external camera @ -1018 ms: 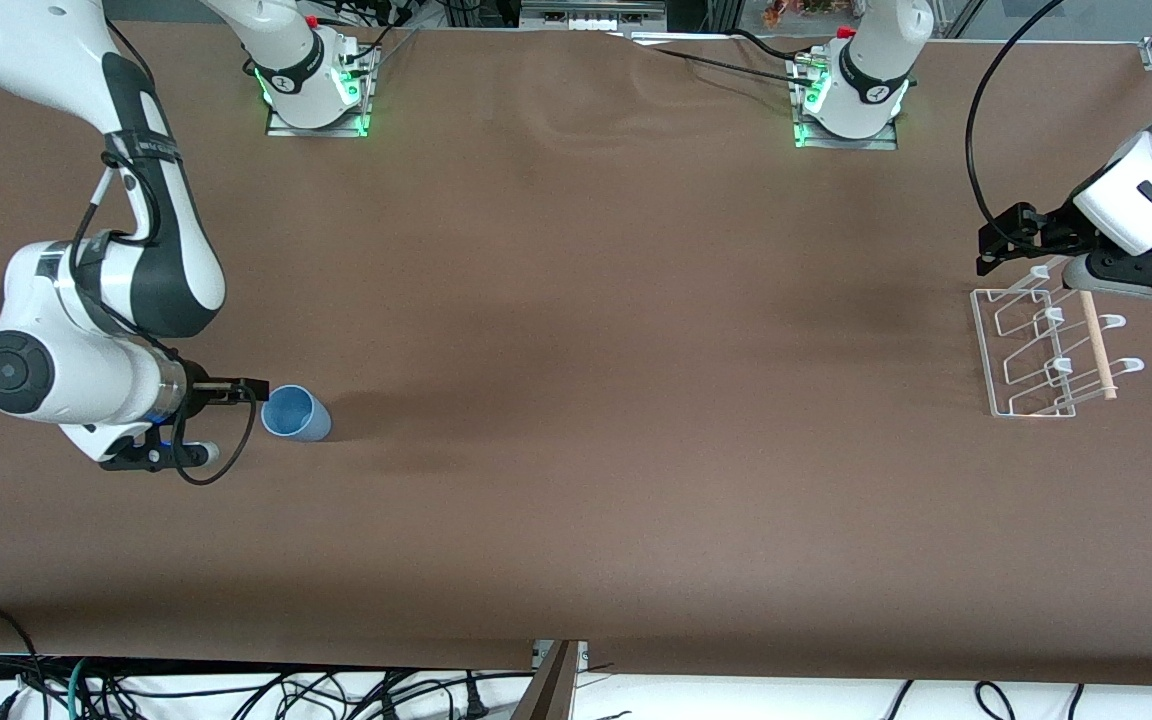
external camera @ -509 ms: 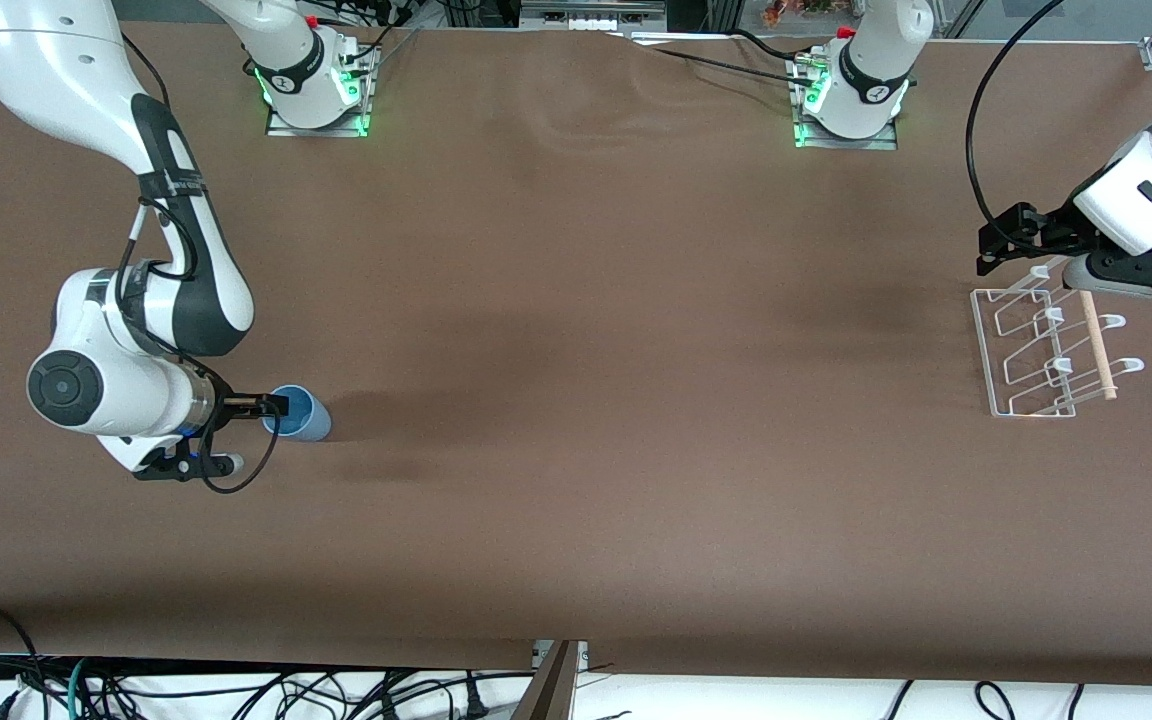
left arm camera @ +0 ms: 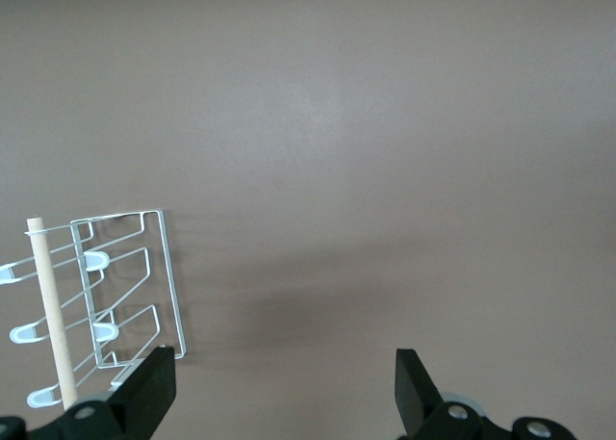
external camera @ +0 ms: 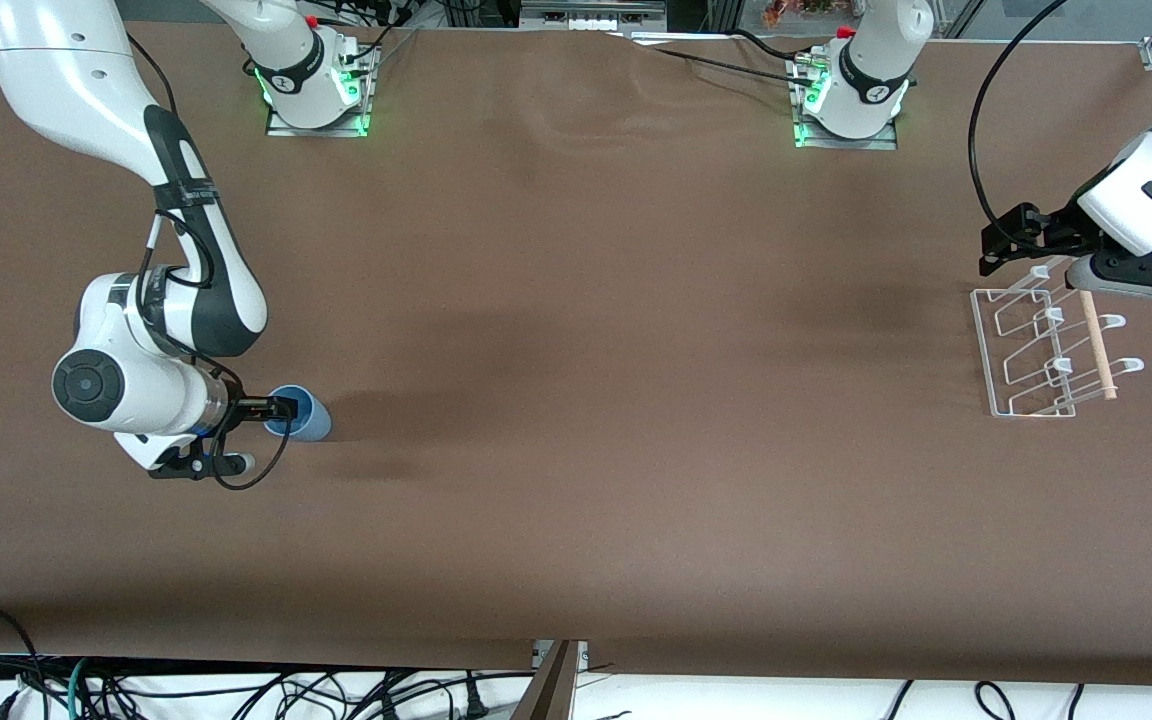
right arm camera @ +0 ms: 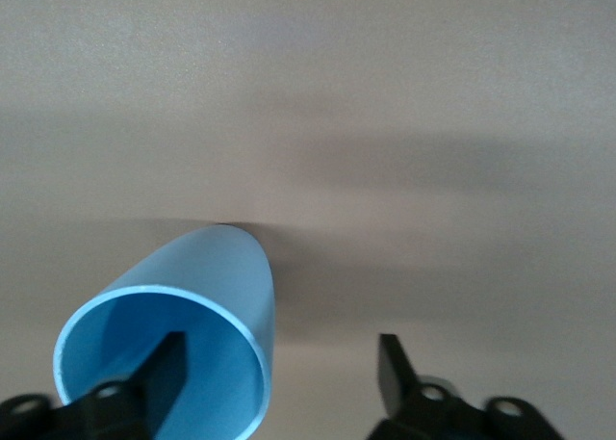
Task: Transfer cup to left arm and place on rack
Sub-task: 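Close the right gripper on the blue cup's rim, then lift the cup with the right gripper while the left gripper approaches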
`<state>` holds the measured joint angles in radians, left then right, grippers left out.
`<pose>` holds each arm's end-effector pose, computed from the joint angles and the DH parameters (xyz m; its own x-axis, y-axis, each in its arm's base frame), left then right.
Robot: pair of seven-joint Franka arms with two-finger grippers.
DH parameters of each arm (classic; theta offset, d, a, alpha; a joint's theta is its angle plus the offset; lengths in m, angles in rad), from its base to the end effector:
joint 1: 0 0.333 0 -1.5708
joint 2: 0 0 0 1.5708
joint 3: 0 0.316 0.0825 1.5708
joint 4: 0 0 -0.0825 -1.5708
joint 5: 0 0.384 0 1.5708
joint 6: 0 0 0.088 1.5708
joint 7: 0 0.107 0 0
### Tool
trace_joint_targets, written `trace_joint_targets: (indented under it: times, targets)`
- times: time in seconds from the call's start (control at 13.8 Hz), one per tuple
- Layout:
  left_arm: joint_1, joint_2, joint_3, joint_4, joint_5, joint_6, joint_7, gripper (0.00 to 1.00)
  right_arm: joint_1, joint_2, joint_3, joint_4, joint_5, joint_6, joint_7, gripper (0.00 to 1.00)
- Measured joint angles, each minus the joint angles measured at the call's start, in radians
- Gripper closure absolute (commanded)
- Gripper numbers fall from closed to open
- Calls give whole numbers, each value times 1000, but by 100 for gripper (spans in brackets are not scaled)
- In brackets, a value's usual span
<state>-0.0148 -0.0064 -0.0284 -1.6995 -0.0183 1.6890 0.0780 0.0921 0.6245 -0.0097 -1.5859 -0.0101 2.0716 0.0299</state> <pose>0.5586 -0.0259 0.5772 0.9929 -0.1187 -0.0027 -0.1187 -0.9928 0.0182 0.6790 0.0564 0.2600 0.9888 0.0576 -0.1379 0.0606 -0.9980 0.0179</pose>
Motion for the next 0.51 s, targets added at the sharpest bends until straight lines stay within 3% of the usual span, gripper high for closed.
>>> trace_joint_targets:
  times: [0.07,0.15,0.51]
  targets:
    - [0,0,0,0,0,0,0,0,0,0,1,0,0,0,0,96]
    - [0,0,0,0,0,0,0,0,0,0,1,0,0,0,0,100]
    - [0,0,0,0,0,0,0,0,0,0,2,-1,22,0,0,100]
